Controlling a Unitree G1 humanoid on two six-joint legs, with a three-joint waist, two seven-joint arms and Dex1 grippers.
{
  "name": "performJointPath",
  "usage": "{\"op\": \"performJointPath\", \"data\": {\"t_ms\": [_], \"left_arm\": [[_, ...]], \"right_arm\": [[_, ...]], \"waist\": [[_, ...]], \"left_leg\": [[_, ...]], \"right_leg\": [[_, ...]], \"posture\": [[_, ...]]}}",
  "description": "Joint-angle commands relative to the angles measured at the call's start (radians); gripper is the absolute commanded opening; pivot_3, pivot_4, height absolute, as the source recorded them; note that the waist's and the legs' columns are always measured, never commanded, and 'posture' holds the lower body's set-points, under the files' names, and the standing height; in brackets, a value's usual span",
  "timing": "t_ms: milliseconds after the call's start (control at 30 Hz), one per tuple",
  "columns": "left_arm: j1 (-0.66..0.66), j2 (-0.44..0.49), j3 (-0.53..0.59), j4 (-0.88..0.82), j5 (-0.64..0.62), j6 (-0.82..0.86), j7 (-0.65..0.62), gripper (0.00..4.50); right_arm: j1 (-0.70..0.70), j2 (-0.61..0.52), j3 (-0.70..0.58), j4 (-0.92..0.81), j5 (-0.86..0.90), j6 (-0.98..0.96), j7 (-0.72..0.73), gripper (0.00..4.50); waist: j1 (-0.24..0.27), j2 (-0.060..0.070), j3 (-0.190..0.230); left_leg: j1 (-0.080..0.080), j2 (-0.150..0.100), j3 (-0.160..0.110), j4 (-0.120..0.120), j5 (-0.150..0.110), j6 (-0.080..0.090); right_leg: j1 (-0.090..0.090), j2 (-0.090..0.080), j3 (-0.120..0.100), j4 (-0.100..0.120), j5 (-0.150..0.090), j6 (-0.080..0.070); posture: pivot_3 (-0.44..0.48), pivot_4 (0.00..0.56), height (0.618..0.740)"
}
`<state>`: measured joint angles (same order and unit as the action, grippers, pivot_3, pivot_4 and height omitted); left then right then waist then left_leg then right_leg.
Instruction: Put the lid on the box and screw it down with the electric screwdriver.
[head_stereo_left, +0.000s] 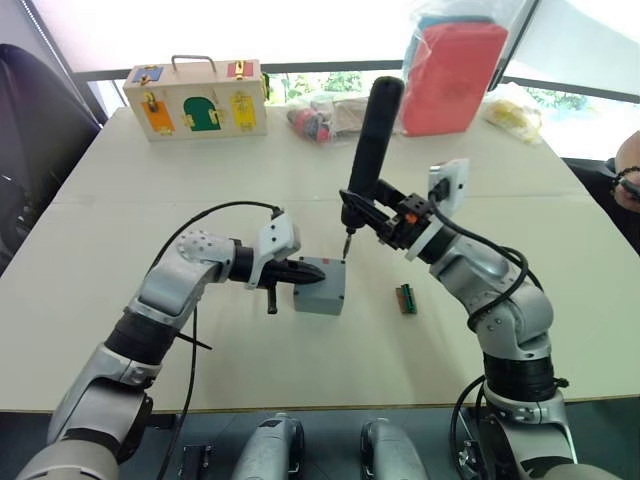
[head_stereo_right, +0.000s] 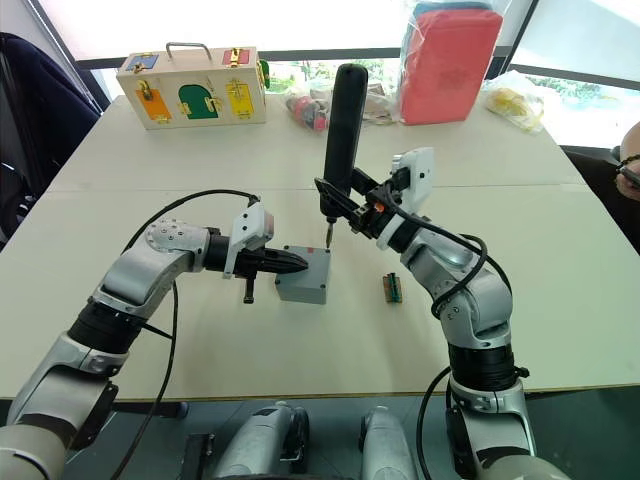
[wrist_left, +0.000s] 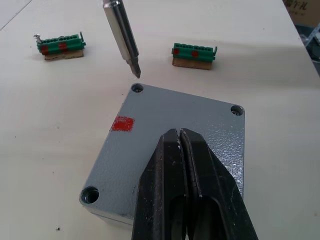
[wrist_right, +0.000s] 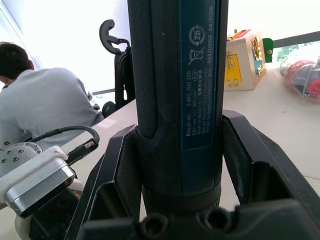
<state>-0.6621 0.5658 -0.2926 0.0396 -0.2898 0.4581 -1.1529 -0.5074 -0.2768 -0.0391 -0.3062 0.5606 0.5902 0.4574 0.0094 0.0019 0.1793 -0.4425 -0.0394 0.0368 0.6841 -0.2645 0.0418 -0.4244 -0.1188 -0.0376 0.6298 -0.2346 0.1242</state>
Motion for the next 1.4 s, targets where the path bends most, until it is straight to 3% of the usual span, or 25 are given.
{"op": "performJointPath", "data": {"t_ms": [33,667,833,933,1400], "left_arm": [[0.013,0.002,-0.001,0.014,0.022,-0.003,0.0,0.0],[0.042,0.015,-0.013,-0.015,0.026,0.026,0.0,0.0],[0.057,0.012,-0.011,-0.031,0.024,0.042,0.008,0.0],[0.064,0.011,-0.01,-0.042,0.024,0.051,0.01,0.0],[0.071,0.015,-0.012,-0.057,0.033,0.066,-0.001,0.0]], "right_arm": [[-0.002,0.006,-0.001,-0.029,-0.015,-0.054,0.006,1.88],[0.156,0.023,0.1,0.069,-0.171,-0.247,0.031,1.88],[0.203,0.032,0.136,0.11,-0.229,-0.325,0.027,1.88],[0.22,0.028,0.163,0.131,-0.264,-0.351,0.027,1.88],[0.234,0.054,0.199,0.203,-0.304,-0.3,-0.006,1.88]], "waist": [[0.0,0.0,0.0],[0.0,-0.001,-0.005],[0.0,-0.001,-0.006],[0.0,-0.001,-0.008],[0.0,-0.003,-0.031]], "left_leg": [[0.0,0.0,0.0,0.0,0.0,0.0],[0.003,0.0,0.0,0.0,0.0,0.0],[0.025,0.0,0.0,-0.002,-0.007,0.01],[0.033,0.0,-0.001,-0.005,-0.008,0.009],[0.035,0.0,-0.003,-0.005,-0.011,0.006]], "right_leg": [[0.0,0.0,0.0,0.0,0.0,0.0],[0.004,0.0,0.0,0.0,0.0,0.0],[0.024,0.0,0.0,-0.005,-0.004,-0.001],[0.028,0.0,0.0,-0.007,-0.005,-0.001],[0.03,0.0,0.001,-0.007,-0.008,-0.004]], "posture": [[0.0,0.15,0.74],[0.0,0.15,0.74],[0.0,0.15,0.74],[0.0,0.15,0.74],[0.0,0.15,0.74]]}}
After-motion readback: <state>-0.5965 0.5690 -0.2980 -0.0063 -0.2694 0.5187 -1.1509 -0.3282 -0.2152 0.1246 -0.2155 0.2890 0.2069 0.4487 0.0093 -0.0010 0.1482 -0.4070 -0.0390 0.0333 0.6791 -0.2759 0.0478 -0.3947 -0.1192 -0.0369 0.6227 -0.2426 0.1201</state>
